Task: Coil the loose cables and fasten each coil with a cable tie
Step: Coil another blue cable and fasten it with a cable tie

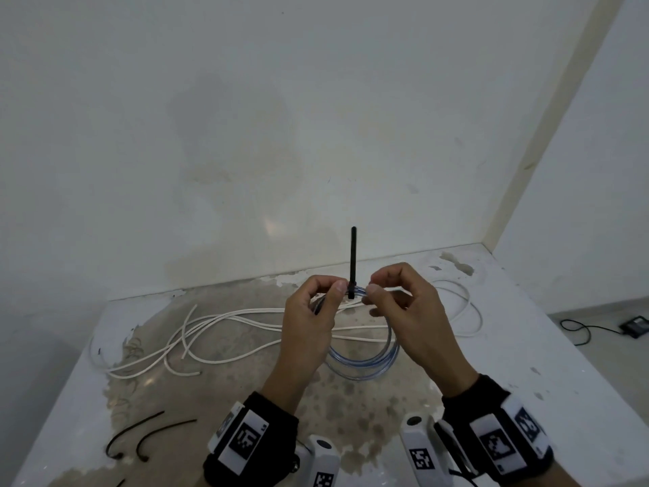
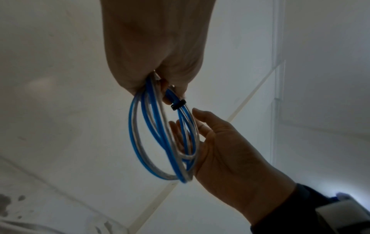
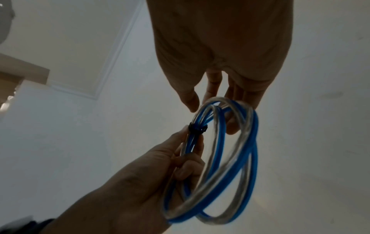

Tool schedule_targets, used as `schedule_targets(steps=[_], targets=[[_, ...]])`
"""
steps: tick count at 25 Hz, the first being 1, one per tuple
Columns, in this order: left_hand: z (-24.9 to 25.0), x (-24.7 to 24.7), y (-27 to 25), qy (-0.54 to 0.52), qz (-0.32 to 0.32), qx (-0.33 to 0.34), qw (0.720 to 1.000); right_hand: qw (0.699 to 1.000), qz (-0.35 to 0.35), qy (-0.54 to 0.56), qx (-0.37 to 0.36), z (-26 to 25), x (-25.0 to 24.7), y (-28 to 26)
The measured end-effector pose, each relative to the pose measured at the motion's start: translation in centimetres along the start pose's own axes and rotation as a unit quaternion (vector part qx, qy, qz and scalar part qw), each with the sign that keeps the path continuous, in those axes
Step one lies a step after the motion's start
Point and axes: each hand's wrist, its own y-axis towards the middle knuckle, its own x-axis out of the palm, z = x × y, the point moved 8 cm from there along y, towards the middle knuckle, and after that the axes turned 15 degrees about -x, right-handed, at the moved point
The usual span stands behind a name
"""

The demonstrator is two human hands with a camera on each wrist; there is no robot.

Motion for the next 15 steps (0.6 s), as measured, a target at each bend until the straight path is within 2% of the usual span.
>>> schedule_targets(steps=[15], targets=[[-1.0,-0.3,0.0,0.003,-0.029,-0.008,1.000,0.997,-0.030,-0.030,-0.069,-0.3,1.4,-0.9]])
